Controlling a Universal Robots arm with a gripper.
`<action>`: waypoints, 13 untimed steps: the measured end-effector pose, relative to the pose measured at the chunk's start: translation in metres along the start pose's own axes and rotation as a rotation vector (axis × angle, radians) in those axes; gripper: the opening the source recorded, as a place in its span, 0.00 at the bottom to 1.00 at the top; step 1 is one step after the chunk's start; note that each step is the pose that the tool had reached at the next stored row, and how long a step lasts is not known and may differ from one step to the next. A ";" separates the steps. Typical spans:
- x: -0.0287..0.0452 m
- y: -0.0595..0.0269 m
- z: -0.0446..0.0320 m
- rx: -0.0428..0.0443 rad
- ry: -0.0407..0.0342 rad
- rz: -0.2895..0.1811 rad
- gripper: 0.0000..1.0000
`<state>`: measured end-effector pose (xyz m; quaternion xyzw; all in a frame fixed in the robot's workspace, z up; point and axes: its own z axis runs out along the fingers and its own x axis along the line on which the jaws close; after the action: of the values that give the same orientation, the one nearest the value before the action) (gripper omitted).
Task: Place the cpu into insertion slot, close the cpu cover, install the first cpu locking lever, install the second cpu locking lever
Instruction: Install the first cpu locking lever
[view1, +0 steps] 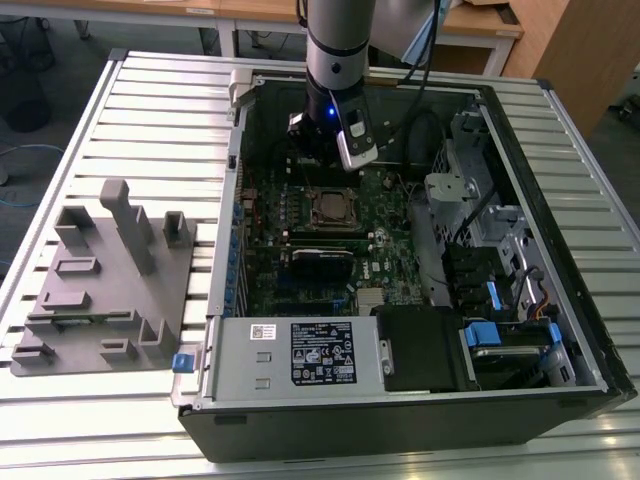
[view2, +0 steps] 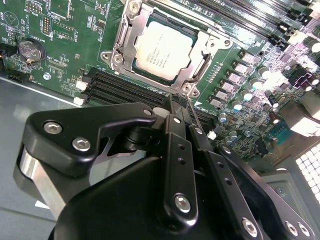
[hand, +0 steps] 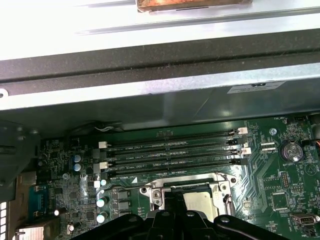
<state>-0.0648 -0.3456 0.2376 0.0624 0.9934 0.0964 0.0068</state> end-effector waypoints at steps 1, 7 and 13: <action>0.0000 0.0000 0.0000 -0.0004 0.0001 0.000 0.10; -0.0001 -0.0003 0.0000 -0.0124 0.0014 0.000 0.10; -0.0001 -0.0005 -0.0001 -0.0267 0.0032 0.001 0.10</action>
<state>-0.0648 -0.3461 0.2376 0.0625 0.9920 0.1097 0.0060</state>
